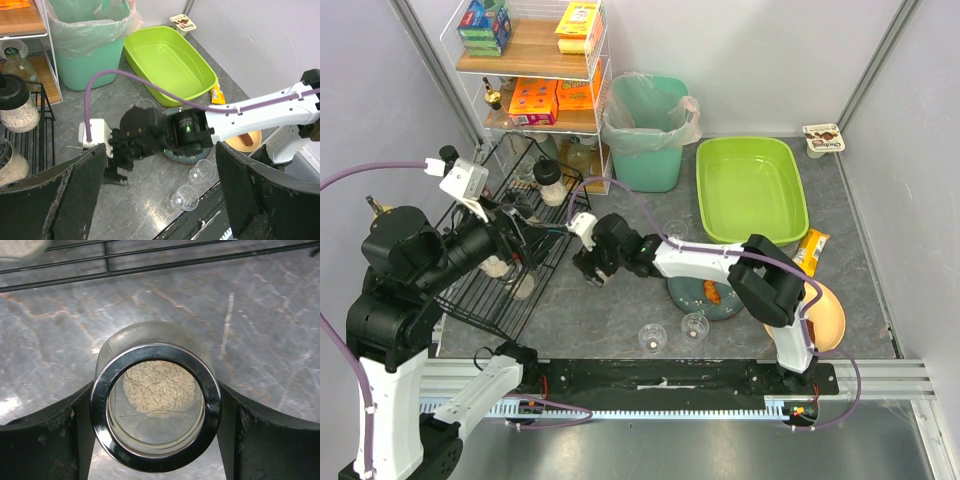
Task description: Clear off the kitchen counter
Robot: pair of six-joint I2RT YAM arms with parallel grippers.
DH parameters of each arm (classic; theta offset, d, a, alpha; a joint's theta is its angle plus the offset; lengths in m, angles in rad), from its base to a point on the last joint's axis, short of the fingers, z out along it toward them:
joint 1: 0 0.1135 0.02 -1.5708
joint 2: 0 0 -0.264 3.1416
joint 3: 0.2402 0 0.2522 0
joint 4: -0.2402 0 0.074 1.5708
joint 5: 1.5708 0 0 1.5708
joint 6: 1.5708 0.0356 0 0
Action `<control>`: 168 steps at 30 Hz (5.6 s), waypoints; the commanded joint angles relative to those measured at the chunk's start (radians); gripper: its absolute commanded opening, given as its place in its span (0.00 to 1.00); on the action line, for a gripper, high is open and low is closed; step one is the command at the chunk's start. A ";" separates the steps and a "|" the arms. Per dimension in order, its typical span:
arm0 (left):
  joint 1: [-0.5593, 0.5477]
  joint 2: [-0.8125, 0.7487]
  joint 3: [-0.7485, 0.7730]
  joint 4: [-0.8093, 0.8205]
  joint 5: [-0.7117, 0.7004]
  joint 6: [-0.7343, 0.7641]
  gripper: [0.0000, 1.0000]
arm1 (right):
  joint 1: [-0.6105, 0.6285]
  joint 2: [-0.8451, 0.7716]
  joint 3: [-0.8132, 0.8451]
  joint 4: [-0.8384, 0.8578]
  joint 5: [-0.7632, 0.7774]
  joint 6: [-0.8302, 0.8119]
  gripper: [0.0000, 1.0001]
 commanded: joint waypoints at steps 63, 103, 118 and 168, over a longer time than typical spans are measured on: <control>0.004 -0.043 0.006 -0.006 -0.063 0.040 0.95 | 0.090 -0.036 -0.178 0.330 0.009 0.059 0.58; 0.003 -0.096 0.037 0.029 -0.105 0.037 0.95 | 0.084 0.197 0.259 0.241 0.051 -0.015 0.45; 0.003 -0.097 0.029 0.030 -0.116 0.041 0.95 | 0.075 0.203 0.215 0.383 0.066 0.001 0.45; 0.003 -0.089 -0.009 0.027 -0.142 0.061 0.95 | 0.072 0.223 0.161 0.545 0.131 0.011 0.98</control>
